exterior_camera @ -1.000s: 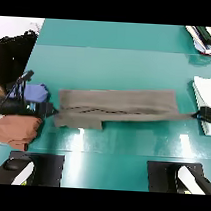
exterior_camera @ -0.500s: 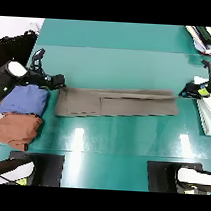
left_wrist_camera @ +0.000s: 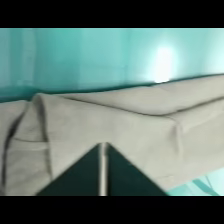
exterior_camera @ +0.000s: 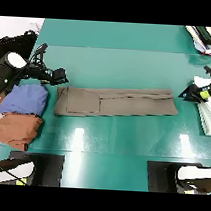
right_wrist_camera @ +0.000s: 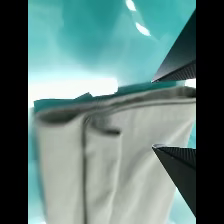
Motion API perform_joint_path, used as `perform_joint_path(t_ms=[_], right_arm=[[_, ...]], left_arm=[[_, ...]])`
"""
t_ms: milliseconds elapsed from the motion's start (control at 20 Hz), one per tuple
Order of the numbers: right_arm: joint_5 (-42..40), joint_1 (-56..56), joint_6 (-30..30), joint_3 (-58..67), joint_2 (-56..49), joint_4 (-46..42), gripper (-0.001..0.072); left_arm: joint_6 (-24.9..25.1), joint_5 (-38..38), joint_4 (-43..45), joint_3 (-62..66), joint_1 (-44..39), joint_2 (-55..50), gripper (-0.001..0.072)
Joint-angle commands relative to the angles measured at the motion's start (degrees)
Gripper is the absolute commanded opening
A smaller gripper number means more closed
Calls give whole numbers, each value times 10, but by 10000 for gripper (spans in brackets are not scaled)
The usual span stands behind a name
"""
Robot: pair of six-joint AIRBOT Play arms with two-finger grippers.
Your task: Fold the shirts.
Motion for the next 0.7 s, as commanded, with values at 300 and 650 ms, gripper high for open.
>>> perform_joint_path(t_ms=[300, 650], right_arm=[[3, 30, -51, -36, -95, 98, 444], [28, 56, -95, -24, -34, 140, 14]], left_arm=[[-5, 61, -52, 3, -83, -11, 28], [-13, 70, -56, 85, -236, -147, 28]])
